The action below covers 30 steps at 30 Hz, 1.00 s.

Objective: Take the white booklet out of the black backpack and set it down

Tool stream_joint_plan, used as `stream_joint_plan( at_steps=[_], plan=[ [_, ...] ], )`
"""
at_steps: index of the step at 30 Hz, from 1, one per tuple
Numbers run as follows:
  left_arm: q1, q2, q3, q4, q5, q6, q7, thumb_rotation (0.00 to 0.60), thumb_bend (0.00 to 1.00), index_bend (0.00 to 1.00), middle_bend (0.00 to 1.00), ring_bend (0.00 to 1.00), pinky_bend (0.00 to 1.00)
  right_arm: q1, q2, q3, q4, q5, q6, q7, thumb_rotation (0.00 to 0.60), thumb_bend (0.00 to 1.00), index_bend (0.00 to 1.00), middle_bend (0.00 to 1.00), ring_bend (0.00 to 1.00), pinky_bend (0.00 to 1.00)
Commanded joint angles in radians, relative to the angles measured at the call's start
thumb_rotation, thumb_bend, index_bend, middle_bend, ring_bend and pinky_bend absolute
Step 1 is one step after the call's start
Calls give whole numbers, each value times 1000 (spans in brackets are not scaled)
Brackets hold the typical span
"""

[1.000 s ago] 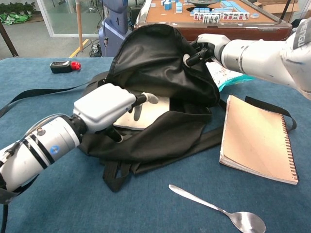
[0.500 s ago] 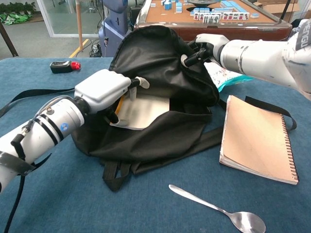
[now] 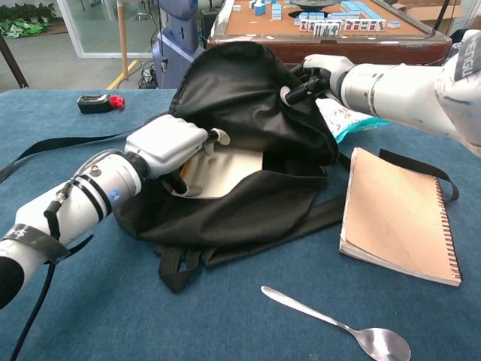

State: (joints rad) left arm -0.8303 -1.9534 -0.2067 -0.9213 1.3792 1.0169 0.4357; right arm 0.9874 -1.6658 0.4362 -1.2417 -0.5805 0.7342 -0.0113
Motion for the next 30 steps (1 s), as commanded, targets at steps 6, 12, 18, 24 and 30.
stream_joint_plan(
  at_steps=[6,12,18,24,30],
  plan=[
    [8,60,9,-151,-30,-9,102,600,138,184,301,286,364,0,-7,4,13,-7,-12,17,600,623,515,324,214,160],
    [-5,39,-8,-145,-80,-33,147,600,138,183,301,286,364,-5,-4,1,2,-12,-5,19,600,622,514,324,214,160],
    [-21,19,-28,-101,-117,-46,163,600,138,191,301,286,364,-10,2,3,-9,-14,3,21,600,622,515,324,214,160],
    [-39,-11,-44,-44,-145,-54,161,600,138,213,301,286,364,-12,4,2,-16,-15,5,21,600,622,514,324,215,160],
    [-56,-48,-57,29,-134,-30,101,600,139,274,301,290,364,-13,3,1,-16,-13,5,23,600,621,515,324,215,160]
  ],
)
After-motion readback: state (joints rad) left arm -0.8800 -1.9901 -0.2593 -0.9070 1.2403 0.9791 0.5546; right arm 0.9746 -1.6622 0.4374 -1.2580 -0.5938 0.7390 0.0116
